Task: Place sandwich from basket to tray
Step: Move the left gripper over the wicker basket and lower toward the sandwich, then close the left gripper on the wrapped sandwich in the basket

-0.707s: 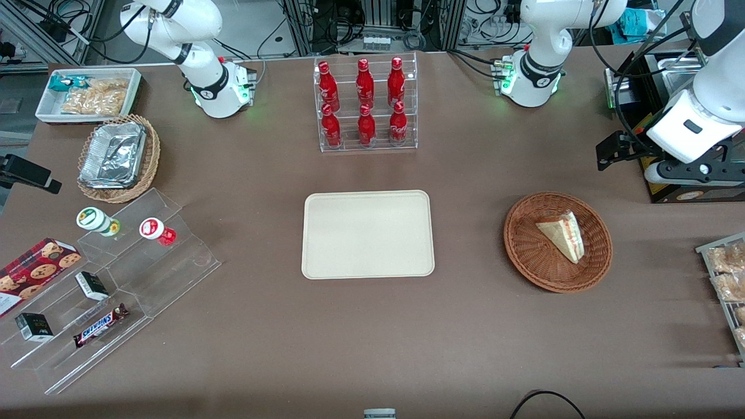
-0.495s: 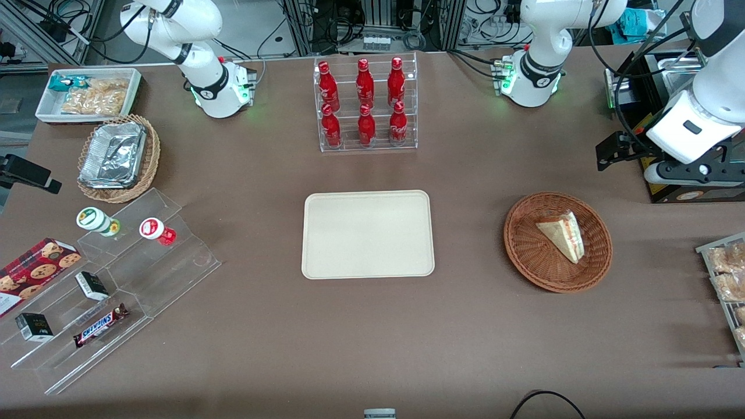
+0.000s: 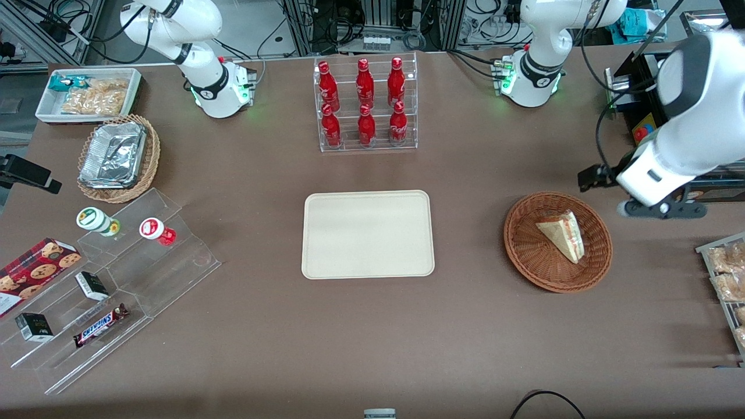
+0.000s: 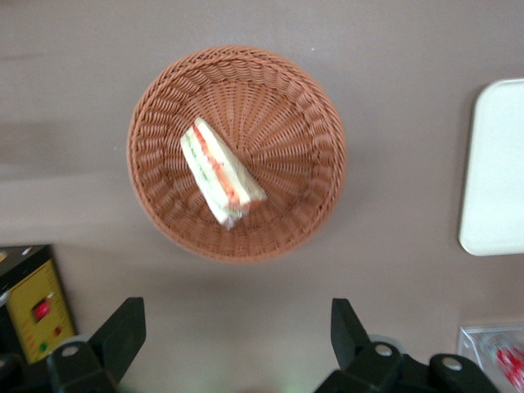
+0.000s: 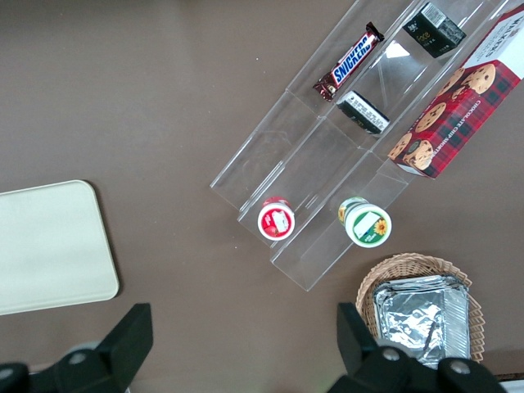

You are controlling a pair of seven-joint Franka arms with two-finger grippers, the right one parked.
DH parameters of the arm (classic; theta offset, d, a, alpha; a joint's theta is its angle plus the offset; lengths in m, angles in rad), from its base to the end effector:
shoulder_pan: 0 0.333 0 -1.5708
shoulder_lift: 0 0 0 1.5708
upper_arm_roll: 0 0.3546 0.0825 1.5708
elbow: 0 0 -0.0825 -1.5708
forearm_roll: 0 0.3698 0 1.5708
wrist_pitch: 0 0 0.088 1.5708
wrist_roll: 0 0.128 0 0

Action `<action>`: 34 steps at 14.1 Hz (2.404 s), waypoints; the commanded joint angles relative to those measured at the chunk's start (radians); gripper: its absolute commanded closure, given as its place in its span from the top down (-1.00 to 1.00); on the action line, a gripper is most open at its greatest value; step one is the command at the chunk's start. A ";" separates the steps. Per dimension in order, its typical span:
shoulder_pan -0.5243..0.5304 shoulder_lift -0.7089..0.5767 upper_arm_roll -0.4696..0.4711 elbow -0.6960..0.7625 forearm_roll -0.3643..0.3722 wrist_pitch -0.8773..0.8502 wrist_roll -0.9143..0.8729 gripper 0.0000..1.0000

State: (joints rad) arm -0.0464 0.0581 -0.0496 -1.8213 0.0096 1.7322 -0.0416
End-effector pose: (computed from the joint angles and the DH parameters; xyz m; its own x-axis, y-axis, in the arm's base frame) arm 0.5462 -0.0510 0.5090 0.9877 -0.0552 -0.1462 -0.0576 -0.9983 -0.0124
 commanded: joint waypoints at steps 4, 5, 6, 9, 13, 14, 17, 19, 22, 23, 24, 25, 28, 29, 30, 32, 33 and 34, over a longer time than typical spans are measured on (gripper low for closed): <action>-0.001 -0.034 0.043 -0.349 0.009 0.406 -0.001 1.00; -0.001 -0.032 0.049 -0.390 0.006 0.467 -0.004 1.00; -0.001 -0.031 0.059 -0.424 0.001 0.519 -0.033 1.00; -0.003 -0.004 0.059 -0.438 0.001 0.549 -0.251 1.00; -0.003 0.051 0.059 -0.440 -0.008 0.618 -0.619 1.00; -0.003 0.063 0.059 -0.440 -0.010 0.644 -0.706 1.00; -0.006 0.124 0.059 -0.440 -0.008 0.734 -0.883 1.00; -0.004 0.156 0.059 -0.440 -0.008 0.731 -0.886 1.00; -0.004 0.190 0.059 -0.438 -0.008 0.695 -0.890 0.99; -0.004 0.195 0.059 -0.438 -0.008 0.690 -0.893 0.52; -0.006 0.189 0.059 -0.437 -0.007 0.687 -0.887 -0.25; -0.006 0.181 0.059 -0.429 -0.006 0.663 -0.880 -0.70; -0.015 0.164 0.054 -0.339 0.000 0.517 -0.873 -0.90; -0.015 0.163 0.051 -0.301 0.001 0.454 -0.871 -0.91; -0.018 0.161 0.050 -0.264 0.003 0.394 -0.870 -0.92; -0.033 0.154 0.024 -0.212 0.003 0.350 -0.871 -0.92; -0.041 0.154 -0.005 -0.190 0.004 0.343 -0.870 -0.92; -0.049 0.154 -0.045 -0.173 0.006 0.317 -0.847 -0.92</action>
State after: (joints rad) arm -0.0716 0.2174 -0.0461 -2.0307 0.0066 2.0974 -0.9031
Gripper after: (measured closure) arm 0.811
